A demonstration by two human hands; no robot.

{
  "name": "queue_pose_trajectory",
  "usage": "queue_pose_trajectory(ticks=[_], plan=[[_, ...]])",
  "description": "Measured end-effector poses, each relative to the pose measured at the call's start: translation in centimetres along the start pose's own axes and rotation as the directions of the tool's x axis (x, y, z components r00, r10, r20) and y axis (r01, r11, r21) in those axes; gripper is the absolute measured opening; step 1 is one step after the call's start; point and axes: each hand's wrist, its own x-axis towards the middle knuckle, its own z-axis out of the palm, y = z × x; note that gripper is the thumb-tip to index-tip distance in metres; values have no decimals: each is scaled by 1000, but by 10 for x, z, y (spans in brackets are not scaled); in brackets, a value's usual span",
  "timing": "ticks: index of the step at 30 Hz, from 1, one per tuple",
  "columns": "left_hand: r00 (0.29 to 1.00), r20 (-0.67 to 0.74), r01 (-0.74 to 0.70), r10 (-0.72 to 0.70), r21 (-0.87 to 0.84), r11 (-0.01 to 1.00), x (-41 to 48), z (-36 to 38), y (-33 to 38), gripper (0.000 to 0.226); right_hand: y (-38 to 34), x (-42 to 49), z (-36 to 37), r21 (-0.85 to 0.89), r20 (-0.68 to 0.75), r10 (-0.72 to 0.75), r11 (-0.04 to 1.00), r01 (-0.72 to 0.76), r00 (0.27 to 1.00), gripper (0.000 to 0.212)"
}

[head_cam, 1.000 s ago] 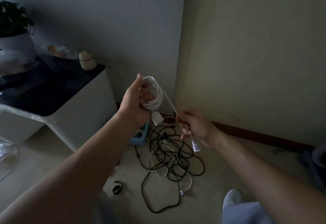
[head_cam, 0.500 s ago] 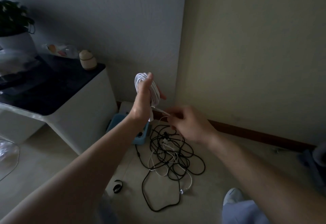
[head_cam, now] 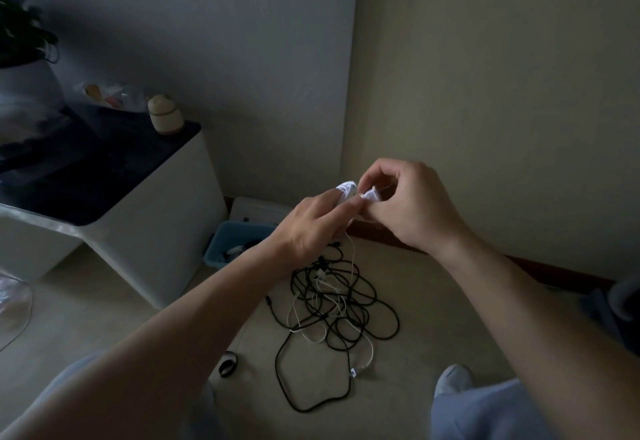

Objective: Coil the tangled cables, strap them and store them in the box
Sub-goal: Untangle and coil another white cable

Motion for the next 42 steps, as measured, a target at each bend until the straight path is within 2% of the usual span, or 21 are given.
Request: queue_pose_trajectory(ticks=[3, 7, 9, 11, 13, 16, 17, 19, 23, 26, 29, 32, 34, 38, 42], plan=[[999, 30, -13, 14, -49, 999, 2, 3, -6, 61, 8, -1, 2, 85, -7, 35, 996, -34, 999, 17], [993, 114, 44, -34, -80, 996, 4, 0, -8, 61, 20, -3, 12, -84, 47, -73, 994, 77, 996, 9], [982, 169, 99, -86, -75, 992, 3, -2, -9, 49, 26, -1, 17, -229, 120, -161, 956, 185, 980, 25], [967, 208, 170, -149, -88, 981, -2, -6, -8, 43, 32, 1, 23, -216, 282, -162, 950, 227, 946, 36], [947, 240, 226, -215, -18, 974, -7, -12, -7, 44, 32, 0, 33, -62, 445, -42, 995, 78, 894, 39], [940, 169, 242, -295, 279, 929, -15, -22, -7, 48, 32, 2, 45, 108, 559, 52, 985, -134, 827, 33], [943, 136, 247, -303, 322, 914, -17, -25, -8, 48, 33, 4, 47, 154, 582, 54, 972, -176, 811, 30], [939, 81, 299, -333, 282, 912, -20, -29, -12, 53, 30, 6, 50, 219, 624, 37, 950, -220, 781, 26], [926, -37, 378, -376, 35, 925, -27, -38, -14, 76, 23, 8, 61, 350, 611, -51, 912, -212, 790, 26], [913, -83, 392, -399, -85, 916, -31, -42, -16, 82, 20, 11, 73, 414, 568, -20, 871, -264, 823, 28], [874, -129, 441, -469, -197, 876, -30, -41, -16, 79, 22, 16, 83, 395, 515, -1, 887, -237, 857, 37], [831, -188, 494, -524, -184, 850, -29, -45, -15, 67, 21, 18, 89, 329, 491, -6, 927, -179, 871, 45], [833, -163, 494, -529, -210, 844, -30, -51, -16, 56, 21, 18, 91, 279, 482, 5, 947, -159, 876, 56], [865, -106, 465, -491, -199, 862, -33, -62, -17, 41, 27, 23, 96, 263, 467, -5, 955, -134, 884, 57], [853, 61, 514, -518, -271, 814, -42, -73, -17, 36, 34, 24, 109, 335, 487, 16, 920, -203, 873, 34]])
